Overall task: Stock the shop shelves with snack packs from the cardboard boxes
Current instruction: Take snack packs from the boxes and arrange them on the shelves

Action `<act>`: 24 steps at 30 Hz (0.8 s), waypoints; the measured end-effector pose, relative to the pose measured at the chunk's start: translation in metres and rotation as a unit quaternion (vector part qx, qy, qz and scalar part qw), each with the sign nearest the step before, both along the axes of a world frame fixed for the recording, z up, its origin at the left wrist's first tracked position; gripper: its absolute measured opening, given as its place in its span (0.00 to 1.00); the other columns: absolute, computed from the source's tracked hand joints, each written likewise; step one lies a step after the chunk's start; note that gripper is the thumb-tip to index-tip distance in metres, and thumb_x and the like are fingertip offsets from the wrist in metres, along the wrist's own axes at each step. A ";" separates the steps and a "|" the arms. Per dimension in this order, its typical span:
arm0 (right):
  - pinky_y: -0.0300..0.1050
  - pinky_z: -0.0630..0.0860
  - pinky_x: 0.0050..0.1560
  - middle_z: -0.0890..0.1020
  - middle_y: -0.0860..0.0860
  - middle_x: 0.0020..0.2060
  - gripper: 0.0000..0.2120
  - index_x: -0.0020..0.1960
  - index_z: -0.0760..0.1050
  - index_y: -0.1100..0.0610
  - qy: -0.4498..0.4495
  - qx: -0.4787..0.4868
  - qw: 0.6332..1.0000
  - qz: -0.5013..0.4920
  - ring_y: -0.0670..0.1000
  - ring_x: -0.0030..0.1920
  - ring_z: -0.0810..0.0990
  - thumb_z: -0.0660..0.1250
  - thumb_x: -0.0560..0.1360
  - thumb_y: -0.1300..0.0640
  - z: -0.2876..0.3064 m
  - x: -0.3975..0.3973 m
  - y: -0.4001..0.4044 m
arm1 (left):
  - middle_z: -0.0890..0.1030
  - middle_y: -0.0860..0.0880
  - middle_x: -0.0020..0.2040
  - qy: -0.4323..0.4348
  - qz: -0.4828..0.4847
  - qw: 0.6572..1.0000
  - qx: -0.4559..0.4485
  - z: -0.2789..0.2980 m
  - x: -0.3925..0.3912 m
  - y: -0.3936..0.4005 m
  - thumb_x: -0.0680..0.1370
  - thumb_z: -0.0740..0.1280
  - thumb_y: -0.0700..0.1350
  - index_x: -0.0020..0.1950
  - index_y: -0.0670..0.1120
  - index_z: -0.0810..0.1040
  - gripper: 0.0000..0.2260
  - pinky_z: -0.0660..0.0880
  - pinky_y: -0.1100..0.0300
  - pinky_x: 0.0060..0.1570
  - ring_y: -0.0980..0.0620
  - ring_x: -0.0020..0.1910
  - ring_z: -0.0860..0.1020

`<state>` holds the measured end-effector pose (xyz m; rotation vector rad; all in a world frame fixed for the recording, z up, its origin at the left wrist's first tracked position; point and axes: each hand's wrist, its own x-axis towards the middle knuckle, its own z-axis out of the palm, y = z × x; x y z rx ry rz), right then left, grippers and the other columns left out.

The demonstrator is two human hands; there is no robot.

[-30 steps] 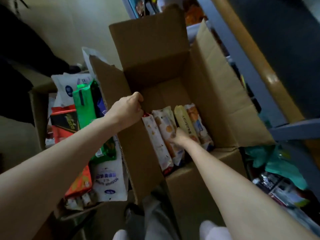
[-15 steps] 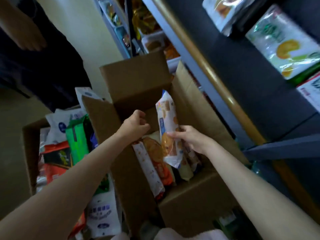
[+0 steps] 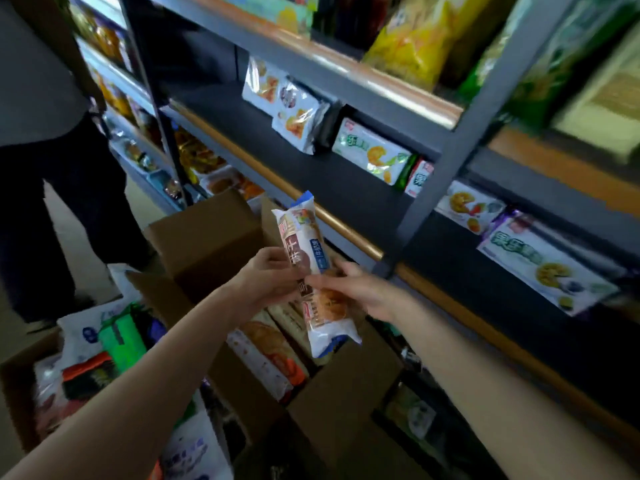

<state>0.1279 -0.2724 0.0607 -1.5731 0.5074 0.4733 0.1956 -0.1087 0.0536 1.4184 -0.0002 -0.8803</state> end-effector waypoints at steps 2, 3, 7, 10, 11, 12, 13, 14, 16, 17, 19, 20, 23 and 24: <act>0.54 0.72 0.64 0.78 0.54 0.59 0.37 0.69 0.67 0.54 -0.012 -0.040 0.998 -0.040 0.53 0.58 0.78 0.77 0.64 0.49 0.009 -0.031 0.005 | 0.76 0.45 0.58 -0.036 -0.022 0.999 0.012 0.009 -0.026 -0.006 0.70 0.73 0.40 0.59 0.48 0.69 0.21 0.78 0.61 0.36 0.49 0.49 0.80; 0.54 0.73 0.63 0.79 0.53 0.58 0.34 0.67 0.69 0.54 -0.017 -0.053 0.997 -0.052 0.53 0.57 0.79 0.77 0.65 0.50 0.012 -0.046 0.003 | 0.77 0.45 0.57 -0.042 -0.035 0.998 0.004 0.012 -0.037 -0.008 0.69 0.74 0.41 0.59 0.48 0.69 0.22 0.78 0.60 0.37 0.49 0.49 0.81; 0.51 0.75 0.61 0.80 0.51 0.54 0.26 0.61 0.71 0.54 -0.049 -0.091 0.990 -0.094 0.52 0.55 0.79 0.76 0.66 0.58 0.031 -0.105 -0.009 | 0.79 0.40 0.55 -0.071 -0.100 0.992 -0.012 0.019 -0.072 -0.023 0.70 0.73 0.38 0.57 0.43 0.71 0.18 0.77 0.59 0.38 0.52 0.41 0.81; 0.51 0.74 0.60 0.78 0.50 0.56 0.30 0.64 0.68 0.52 -0.061 -0.227 0.965 -0.114 0.52 0.58 0.77 0.77 0.66 0.57 0.042 -0.154 -0.026 | 0.76 0.41 0.50 -0.120 -0.048 0.991 0.025 0.028 -0.099 -0.053 0.75 0.66 0.36 0.55 0.43 0.70 0.11 0.76 0.61 0.31 0.51 0.37 0.77; 0.51 0.73 0.61 0.76 0.51 0.59 0.33 0.66 0.66 0.54 -0.049 -0.300 0.947 -0.102 0.53 0.60 0.75 0.77 0.66 0.55 0.045 -0.171 -0.035 | 0.76 0.42 0.47 -0.136 -0.045 0.989 0.036 0.032 -0.109 -0.065 0.76 0.65 0.35 0.55 0.44 0.70 0.10 0.75 0.63 0.28 0.51 0.36 0.75; 0.50 0.72 0.61 0.73 0.52 0.62 0.34 0.67 0.64 0.55 -0.031 -0.381 0.920 -0.083 0.54 0.62 0.73 0.76 0.66 0.53 0.048 -0.188 -0.043 | 0.76 0.43 0.43 -0.154 -0.060 0.985 0.044 0.035 -0.119 -0.076 0.76 0.65 0.35 0.53 0.44 0.69 0.09 0.74 0.64 0.26 0.51 0.34 0.74; 0.48 0.71 0.60 0.71 0.54 0.64 0.36 0.68 0.63 0.57 -0.010 -0.456 0.888 -0.067 0.55 0.64 0.71 0.76 0.67 0.52 0.049 -0.206 -0.054 | 0.77 0.44 0.40 -0.171 -0.082 0.981 0.050 0.036 -0.129 -0.088 0.76 0.65 0.34 0.50 0.43 0.70 0.07 0.73 0.64 0.25 0.52 0.32 0.74; 0.48 0.70 0.58 0.69 0.55 0.64 0.36 0.69 0.62 0.57 0.007 -0.517 0.854 -0.055 0.55 0.64 0.69 0.75 0.67 0.52 0.051 -0.226 -0.066 | 0.78 0.44 0.36 -0.187 -0.101 0.976 0.054 0.036 -0.140 -0.100 0.75 0.65 0.34 0.46 0.43 0.71 0.06 0.72 0.64 0.26 0.53 0.29 0.75; 0.50 0.71 0.56 0.66 0.56 0.64 0.37 0.69 0.59 0.56 0.037 -0.595 0.802 -0.047 0.58 0.63 0.70 0.75 0.67 0.54 0.054 -0.270 -0.092 | 0.77 0.44 0.34 -0.216 -0.143 0.963 0.068 0.035 -0.163 -0.126 0.72 0.67 0.37 0.42 0.45 0.71 0.07 0.71 0.65 0.26 0.56 0.23 0.75; 0.51 0.72 0.56 0.65 0.56 0.65 0.37 0.70 0.58 0.55 0.056 -0.617 0.783 -0.052 0.60 0.63 0.70 0.74 0.67 0.55 0.055 -0.293 -0.106 | 0.76 0.44 0.35 -0.232 -0.167 0.956 0.072 0.035 -0.176 -0.139 0.73 0.67 0.37 0.43 0.46 0.70 0.07 0.70 0.67 0.24 0.59 0.22 0.75; 0.53 0.73 0.56 0.63 0.56 0.66 0.38 0.72 0.56 0.55 0.090 -0.647 0.754 -0.072 0.61 0.63 0.69 0.73 0.69 0.58 0.058 -0.342 -0.133 | 0.75 0.45 0.38 -0.271 -0.206 0.937 0.082 0.033 -0.203 -0.166 0.76 0.64 0.37 0.48 0.47 0.70 0.06 0.70 0.67 0.25 0.58 0.26 0.77; 0.53 0.73 0.55 0.62 0.55 0.66 0.37 0.72 0.55 0.54 0.103 -0.659 0.741 -0.080 0.61 0.63 0.68 0.72 0.70 0.58 0.059 -0.367 -0.145 | 0.75 0.47 0.38 -0.301 -0.222 0.923 0.092 0.032 -0.217 -0.179 0.76 0.64 0.37 0.51 0.45 0.70 0.06 0.70 0.65 0.28 0.54 0.29 0.76; 0.52 0.73 0.54 0.62 0.54 0.66 0.35 0.72 0.55 0.53 0.121 -0.684 0.712 -0.100 0.60 0.63 0.67 0.70 0.72 0.56 0.057 -0.440 -0.178 | 0.76 0.47 0.38 -0.354 -0.262 0.893 0.091 0.038 -0.267 -0.220 0.76 0.64 0.36 0.58 0.42 0.69 0.12 0.69 0.62 0.32 0.49 0.34 0.71; 0.52 0.73 0.53 0.62 0.53 0.66 0.34 0.72 0.55 0.52 0.129 -0.685 0.709 -0.106 0.59 0.64 0.66 0.70 0.72 0.57 0.057 -0.463 -0.190 | 0.78 0.44 0.42 -0.362 -0.277 0.886 0.084 0.039 -0.284 -0.235 0.75 0.64 0.36 0.60 0.41 0.69 0.13 0.69 0.60 0.36 0.46 0.37 0.72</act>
